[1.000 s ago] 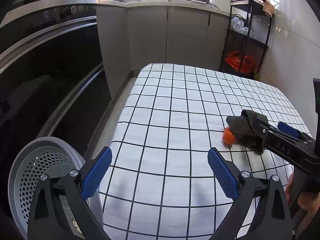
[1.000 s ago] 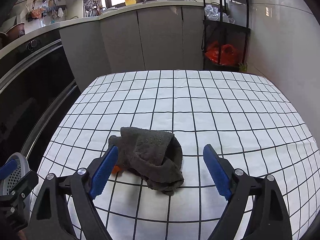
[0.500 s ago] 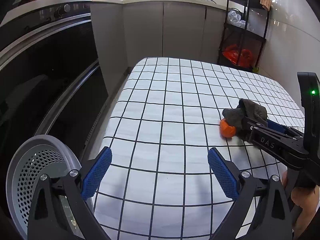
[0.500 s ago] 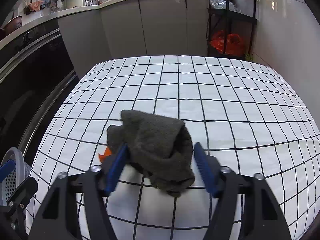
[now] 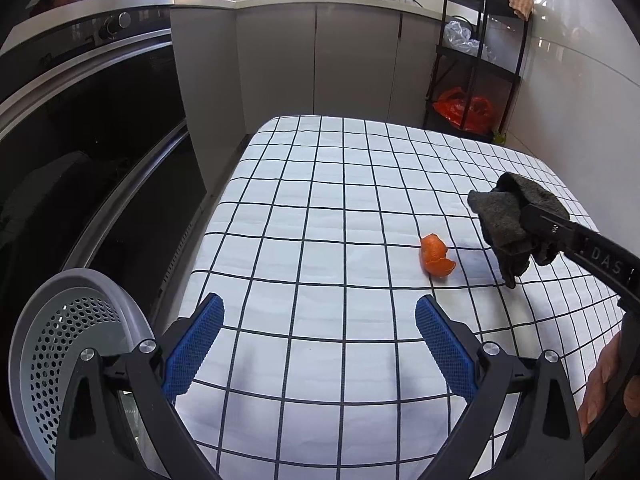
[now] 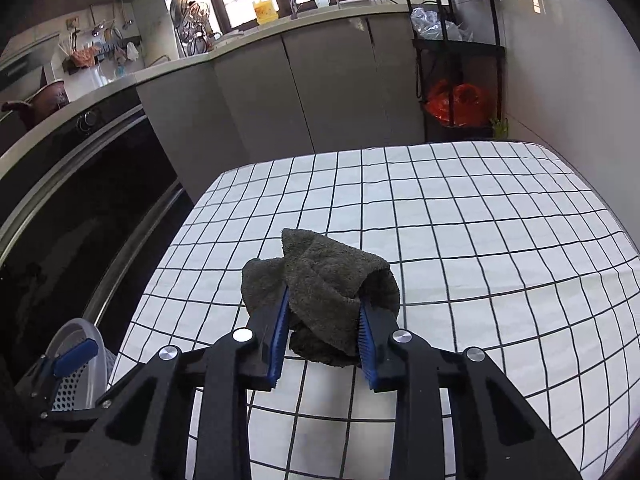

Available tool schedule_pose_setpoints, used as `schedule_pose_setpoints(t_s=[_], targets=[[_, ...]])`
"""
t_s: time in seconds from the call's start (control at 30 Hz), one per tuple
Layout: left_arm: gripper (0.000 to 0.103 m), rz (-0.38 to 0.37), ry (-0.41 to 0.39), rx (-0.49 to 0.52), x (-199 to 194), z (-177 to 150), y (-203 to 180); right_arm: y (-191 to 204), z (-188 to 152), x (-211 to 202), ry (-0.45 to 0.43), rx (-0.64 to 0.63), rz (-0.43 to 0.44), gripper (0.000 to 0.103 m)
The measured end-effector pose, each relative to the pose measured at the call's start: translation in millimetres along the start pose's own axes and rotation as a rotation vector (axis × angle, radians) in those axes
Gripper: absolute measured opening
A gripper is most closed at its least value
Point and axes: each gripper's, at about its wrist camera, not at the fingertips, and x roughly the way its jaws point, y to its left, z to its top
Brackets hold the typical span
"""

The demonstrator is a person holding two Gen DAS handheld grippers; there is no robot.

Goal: Collect trash
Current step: 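Grasp the dark grey cloth with the right tool while the left tool grasps the orange peel, then carry the cloth and orange peel over the wastebasket with both tools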

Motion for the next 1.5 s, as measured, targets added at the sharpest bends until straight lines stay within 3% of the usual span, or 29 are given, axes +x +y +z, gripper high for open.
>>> schedule_pose_setpoints(t_s=[0.3, 0.67, 0.87, 1.13, 1.2, 1.27, 1.5], targets=[[0.095, -0.056, 0.022, 0.028, 8, 1, -39, -35, 10, -31, -0.075, 0.134, -0.026, 0.029], [0.095, -0.042, 0.082, 0.066, 60, 23, -82, -67, 15, -39, -0.097, 0.227, -0.028, 0.029], [0.093, -0.014, 0.123, 0.073, 87, 27, -95, -66, 16, -36, -0.088, 0.219, -0.013, 0.029], [0.063, -0.024, 0.162, 0.052, 101, 26, -101, -64, 18, -37, -0.089, 0.209, -0.005, 0.029], [0.038, -0.030, 0.152, 0.058, 99, 26, -102, -64, 17, -37, -0.087, 0.207, -0.003, 0.029], [0.022, -0.035, 0.156, 0.057, 97, 26, -102, -63, 17, -36, -0.084, 0.205, -0.001, 0.029], [0.017, -0.026, 0.129, 0.044, 76, 24, -84, -56, 17, -33, -0.075, 0.189, 0.015, 0.029]])
